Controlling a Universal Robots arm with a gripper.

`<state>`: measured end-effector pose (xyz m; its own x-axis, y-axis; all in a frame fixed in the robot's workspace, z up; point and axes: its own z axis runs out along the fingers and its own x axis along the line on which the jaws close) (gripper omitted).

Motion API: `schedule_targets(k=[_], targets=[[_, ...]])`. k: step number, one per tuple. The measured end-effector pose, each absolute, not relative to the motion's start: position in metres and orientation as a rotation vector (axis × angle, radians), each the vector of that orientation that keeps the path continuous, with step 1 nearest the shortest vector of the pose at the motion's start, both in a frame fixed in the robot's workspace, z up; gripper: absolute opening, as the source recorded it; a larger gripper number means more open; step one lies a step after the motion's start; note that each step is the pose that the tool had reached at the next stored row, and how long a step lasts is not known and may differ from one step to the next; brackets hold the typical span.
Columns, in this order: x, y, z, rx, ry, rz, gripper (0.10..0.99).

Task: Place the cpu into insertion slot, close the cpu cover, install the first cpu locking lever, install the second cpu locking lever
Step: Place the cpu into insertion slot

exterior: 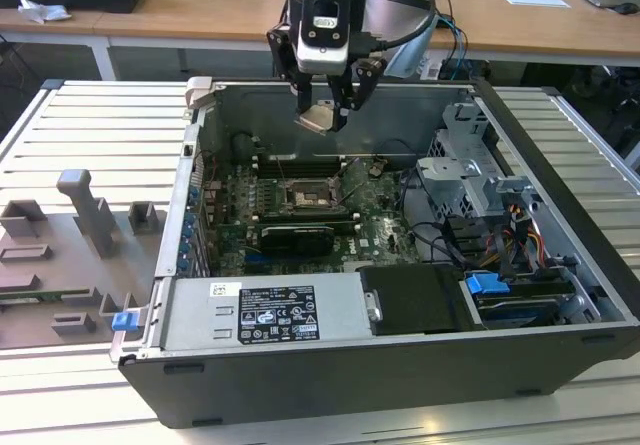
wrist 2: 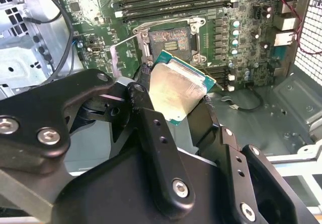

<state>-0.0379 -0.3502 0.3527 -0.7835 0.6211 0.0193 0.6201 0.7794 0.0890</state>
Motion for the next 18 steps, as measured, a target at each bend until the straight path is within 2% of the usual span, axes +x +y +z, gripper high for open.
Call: schedule_targets(k=[18], targets=[[-0.0379,-0.3502,0.3434,1.354,2.808,0.138,0.541]])
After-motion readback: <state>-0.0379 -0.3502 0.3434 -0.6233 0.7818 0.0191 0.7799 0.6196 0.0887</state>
